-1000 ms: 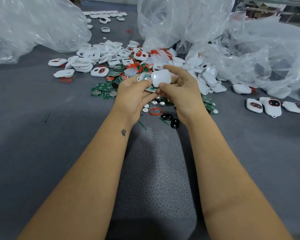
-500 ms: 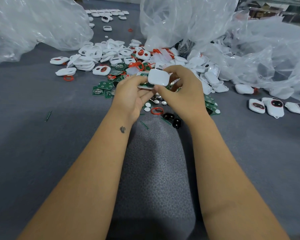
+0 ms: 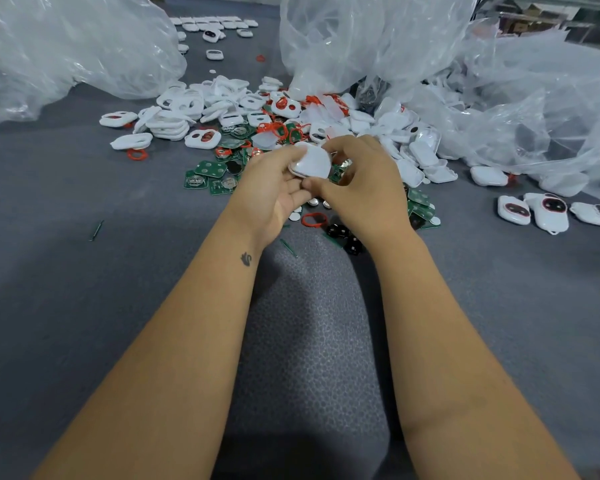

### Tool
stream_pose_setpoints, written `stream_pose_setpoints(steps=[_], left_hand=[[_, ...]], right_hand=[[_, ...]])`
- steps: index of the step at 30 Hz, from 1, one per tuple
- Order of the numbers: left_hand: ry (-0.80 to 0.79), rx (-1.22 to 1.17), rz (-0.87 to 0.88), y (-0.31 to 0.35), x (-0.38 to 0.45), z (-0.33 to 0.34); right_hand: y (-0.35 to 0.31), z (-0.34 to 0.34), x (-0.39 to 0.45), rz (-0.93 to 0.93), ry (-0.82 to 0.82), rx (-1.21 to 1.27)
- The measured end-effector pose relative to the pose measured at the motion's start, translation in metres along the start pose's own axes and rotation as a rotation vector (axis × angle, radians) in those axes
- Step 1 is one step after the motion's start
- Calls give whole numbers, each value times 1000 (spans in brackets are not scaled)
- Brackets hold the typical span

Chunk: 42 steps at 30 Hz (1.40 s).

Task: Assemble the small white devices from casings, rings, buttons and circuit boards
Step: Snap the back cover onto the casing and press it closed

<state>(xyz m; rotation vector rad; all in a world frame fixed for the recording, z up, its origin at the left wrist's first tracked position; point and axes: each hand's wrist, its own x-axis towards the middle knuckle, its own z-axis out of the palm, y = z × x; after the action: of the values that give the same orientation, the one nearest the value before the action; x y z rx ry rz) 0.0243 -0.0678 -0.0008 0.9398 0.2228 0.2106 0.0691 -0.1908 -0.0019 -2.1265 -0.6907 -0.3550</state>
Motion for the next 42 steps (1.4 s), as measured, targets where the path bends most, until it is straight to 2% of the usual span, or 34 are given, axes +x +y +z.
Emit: stream_pose_setpoints(steps=[5,8,11,16,21,27,34,42], left_hand=[[-113,153,68,-3,1,-2],[-100,139,95,-2,0,-2],[-91,126,103,-2,0,-3],[-91,181,114,-3,-1,0],[-121,180,138,-1,-3,-2],[-142,196,147,-3,-3,-2],[-159,48,138,-4,0,0],[-159,99,213,-5,0,-2]], right_hand=[[2,0,1,11,13,30],[1,1,1,16,-18,90],[-2,1,1,98,33,259],[-4,-1,3,182,44,402],[-6,-2,4,251,-33,468],[-7,-2,4,225,-18,457],[-8,-2,4,183,-19,498],[-9,2,4,228,-7,616]])
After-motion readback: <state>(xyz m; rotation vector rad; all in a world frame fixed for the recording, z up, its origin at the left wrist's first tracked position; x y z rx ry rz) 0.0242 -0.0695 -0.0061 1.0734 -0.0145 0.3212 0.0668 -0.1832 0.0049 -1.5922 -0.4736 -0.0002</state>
